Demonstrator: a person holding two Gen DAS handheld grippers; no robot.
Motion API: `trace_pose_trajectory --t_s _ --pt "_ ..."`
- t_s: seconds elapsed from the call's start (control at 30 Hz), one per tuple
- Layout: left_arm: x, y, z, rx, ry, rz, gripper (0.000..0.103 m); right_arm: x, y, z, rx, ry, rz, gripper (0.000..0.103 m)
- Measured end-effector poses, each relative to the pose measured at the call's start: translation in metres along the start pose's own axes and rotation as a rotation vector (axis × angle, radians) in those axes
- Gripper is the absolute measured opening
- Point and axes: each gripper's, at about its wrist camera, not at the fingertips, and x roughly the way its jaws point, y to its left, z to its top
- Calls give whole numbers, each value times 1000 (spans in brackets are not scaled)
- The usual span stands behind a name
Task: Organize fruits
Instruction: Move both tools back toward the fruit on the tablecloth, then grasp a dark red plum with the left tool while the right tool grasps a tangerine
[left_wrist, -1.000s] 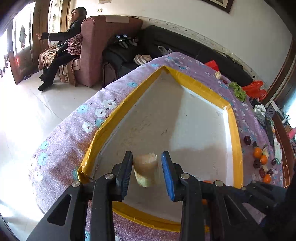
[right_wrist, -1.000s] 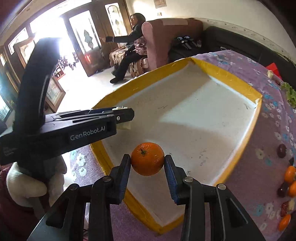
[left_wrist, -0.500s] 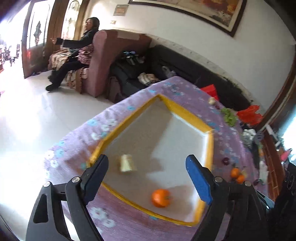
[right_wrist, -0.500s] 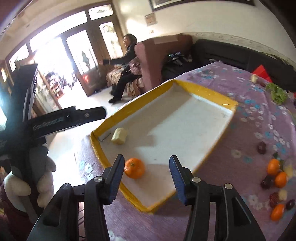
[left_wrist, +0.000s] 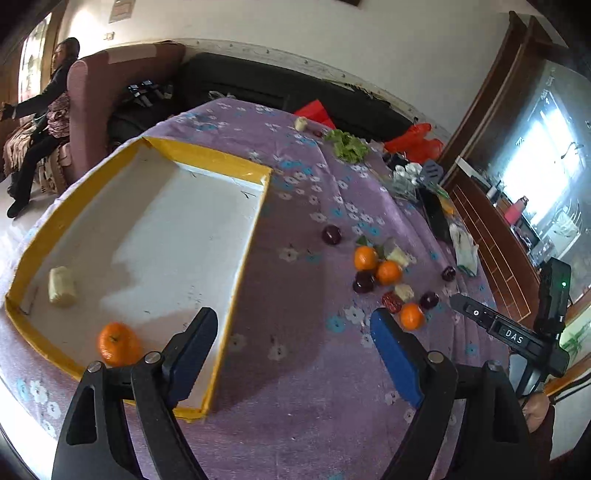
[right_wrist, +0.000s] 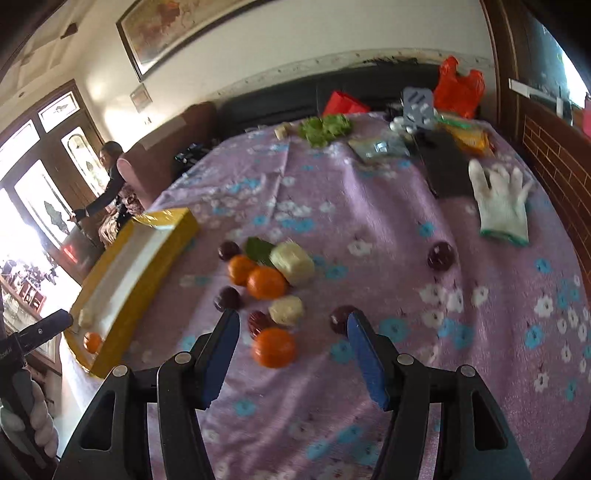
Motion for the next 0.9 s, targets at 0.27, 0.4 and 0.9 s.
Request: trace_pose_trajectory --t_s 0.27,0.4,0.9 --pt "33 -19 6 47 70 -25 51 39 19 -16 -110 62 32 66" --pt "63 -33 18 83 93 -24 50 55 28 -20 -160 76 15 49" --pt "164 -86 27 291 153 9 48 55 18 -22 -139 56 59 39"
